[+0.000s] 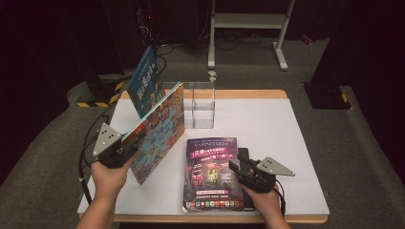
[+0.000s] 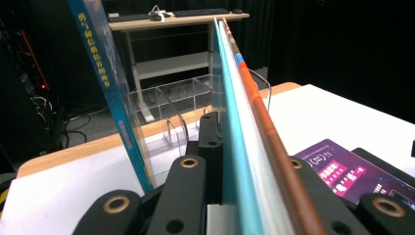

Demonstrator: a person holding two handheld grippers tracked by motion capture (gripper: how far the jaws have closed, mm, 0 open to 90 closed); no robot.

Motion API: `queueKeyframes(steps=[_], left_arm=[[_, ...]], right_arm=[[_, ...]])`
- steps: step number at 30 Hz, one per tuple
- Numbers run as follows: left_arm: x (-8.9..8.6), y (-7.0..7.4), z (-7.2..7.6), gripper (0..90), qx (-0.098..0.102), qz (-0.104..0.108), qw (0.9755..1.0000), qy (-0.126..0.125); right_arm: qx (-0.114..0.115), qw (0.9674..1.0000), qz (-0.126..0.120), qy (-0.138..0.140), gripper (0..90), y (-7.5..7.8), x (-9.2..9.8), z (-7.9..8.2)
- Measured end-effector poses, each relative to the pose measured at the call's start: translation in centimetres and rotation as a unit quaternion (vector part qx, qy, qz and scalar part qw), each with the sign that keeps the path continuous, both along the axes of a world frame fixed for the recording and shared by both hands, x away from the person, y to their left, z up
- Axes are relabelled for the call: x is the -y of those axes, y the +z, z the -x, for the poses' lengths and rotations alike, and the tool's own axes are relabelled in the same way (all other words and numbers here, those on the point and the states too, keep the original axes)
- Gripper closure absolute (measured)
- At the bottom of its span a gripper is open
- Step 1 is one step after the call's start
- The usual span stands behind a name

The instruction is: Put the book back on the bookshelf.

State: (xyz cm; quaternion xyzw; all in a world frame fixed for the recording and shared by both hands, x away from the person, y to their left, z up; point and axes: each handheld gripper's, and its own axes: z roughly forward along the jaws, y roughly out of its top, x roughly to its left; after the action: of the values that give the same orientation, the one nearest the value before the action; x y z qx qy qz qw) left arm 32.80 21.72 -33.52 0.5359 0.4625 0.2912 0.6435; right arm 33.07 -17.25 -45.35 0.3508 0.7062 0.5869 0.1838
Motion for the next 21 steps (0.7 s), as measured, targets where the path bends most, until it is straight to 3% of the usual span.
queueKeyframes(steps=[7, 13, 21], left_arm=[[-0.5, 2.2, -0.4, 81.4, -0.001, 0.004, 1.0, -0.001], [-2.6, 3.5, 0.1, 81.4, 0.009, 0.014, 0.9997, 0.018], [-4.5, 3.2, 0.6, 81.4, 0.011, 0.027, 0.9981, 0.055]], right_arm=[[0.003, 1.0, -0.004, -0.003, 51.0, 0.1, 0.3, 0.0], [0.005, 1.0, -0.006, -0.003, 51.2, 0.2, 0.3, 0.0], [0.006, 0.9999, -0.007, -0.005, 51.5, 0.3, 0.2, 0.0]])
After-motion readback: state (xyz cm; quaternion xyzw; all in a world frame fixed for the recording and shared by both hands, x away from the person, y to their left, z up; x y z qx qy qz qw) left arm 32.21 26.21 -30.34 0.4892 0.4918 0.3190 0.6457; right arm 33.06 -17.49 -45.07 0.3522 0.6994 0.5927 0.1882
